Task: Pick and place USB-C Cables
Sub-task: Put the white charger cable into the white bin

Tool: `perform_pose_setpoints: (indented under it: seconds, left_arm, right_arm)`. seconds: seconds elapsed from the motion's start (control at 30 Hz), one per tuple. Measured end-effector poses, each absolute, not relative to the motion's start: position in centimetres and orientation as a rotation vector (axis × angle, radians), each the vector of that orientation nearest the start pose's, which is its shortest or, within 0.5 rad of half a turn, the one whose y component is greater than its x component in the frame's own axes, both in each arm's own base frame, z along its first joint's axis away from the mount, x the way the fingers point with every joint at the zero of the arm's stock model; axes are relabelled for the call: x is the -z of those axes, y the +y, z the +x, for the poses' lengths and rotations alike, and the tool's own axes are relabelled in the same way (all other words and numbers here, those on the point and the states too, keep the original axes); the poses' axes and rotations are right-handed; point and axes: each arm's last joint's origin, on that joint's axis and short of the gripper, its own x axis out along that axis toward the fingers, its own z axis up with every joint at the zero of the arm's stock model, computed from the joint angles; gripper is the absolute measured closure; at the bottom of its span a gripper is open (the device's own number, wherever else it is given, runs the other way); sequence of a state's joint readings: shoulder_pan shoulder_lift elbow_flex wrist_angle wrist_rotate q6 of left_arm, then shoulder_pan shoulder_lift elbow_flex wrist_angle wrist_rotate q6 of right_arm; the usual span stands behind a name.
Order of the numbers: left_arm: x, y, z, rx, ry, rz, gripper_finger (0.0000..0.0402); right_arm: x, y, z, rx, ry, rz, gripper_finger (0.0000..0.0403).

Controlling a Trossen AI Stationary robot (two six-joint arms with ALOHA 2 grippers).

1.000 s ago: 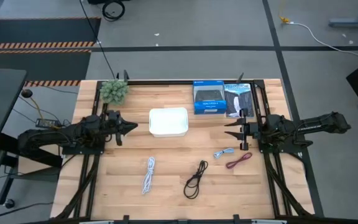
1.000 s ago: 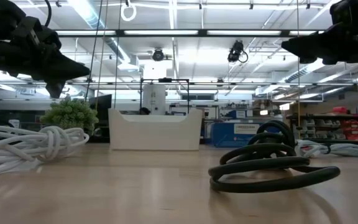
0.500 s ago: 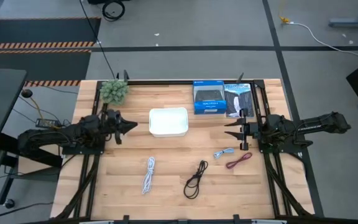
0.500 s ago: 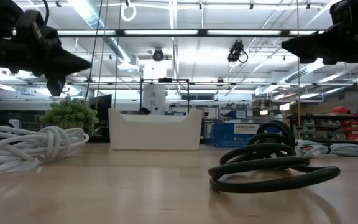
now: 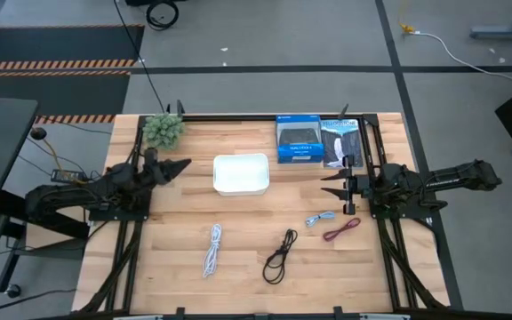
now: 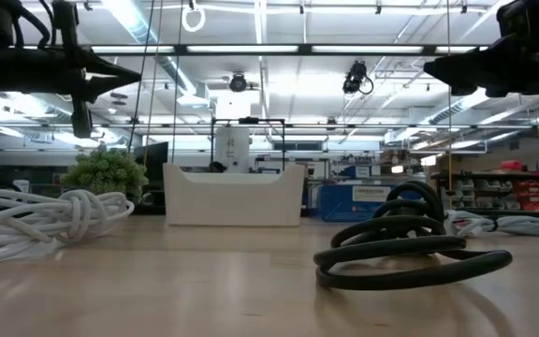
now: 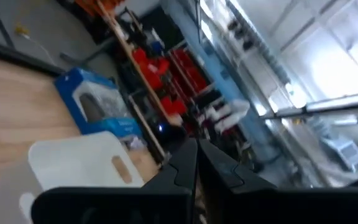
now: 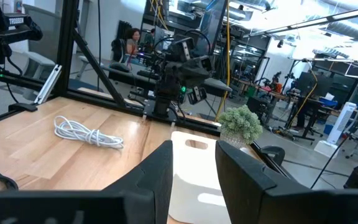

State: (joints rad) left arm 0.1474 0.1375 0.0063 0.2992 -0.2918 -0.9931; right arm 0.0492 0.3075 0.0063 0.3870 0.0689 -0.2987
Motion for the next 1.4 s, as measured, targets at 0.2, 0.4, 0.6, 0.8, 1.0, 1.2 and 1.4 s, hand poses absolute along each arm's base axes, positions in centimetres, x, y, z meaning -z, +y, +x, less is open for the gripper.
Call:
perform_pose_setpoints:
  seconds: [0.2, 0.4, 0.6, 0.8, 1.0, 1.2, 1.4]
  left_arm:
    - [-18.4, 2.8, 9.8, -0.506, -0.451, -0.879, 0.0381]
    - [-17.7, 2.9, 9.9, -0.560, -0.379, -0.850, 0.0381]
    - [-17.5, 2.0, 10.7, -0.272, -0.148, -1.062, 0.0381]
    - [-21.3, 2.1, 11.3, -0.223, -0.195, -1.023, 0.0382]
    - [-27.1, 2.0, 10.9, -0.106, -0.444, -0.926, 0.0392]
    - [-33.0, 2.0, 9.1, -0.168, -0.616, -0.677, 0.0393]
    - [-38.0, 1.8, 7.2, -0.250, -0.729, -0.457, 0.0391]
  right_arm:
    - [-17.6, 0.4, 11.6, 0.032, -0.082, -0.294, 0.0275]
    - [-17.6, 0.4, 11.6, 0.033, -0.083, -0.294, 0.0275]
    - [-17.6, 0.4, 11.6, 0.033, -0.082, -0.294, 0.0275]
    - [-17.6, 0.4, 11.6, 0.033, -0.083, -0.293, 0.0275]
    - [-17.6, 0.4, 11.6, 0.033, -0.082, -0.293, 0.0275]
    - [-17.6, 0.4, 11.6, 0.032, -0.082, -0.294, 0.0275]
    - [-17.6, 0.4, 11.6, 0.033, -0.082, -0.293, 0.0275]
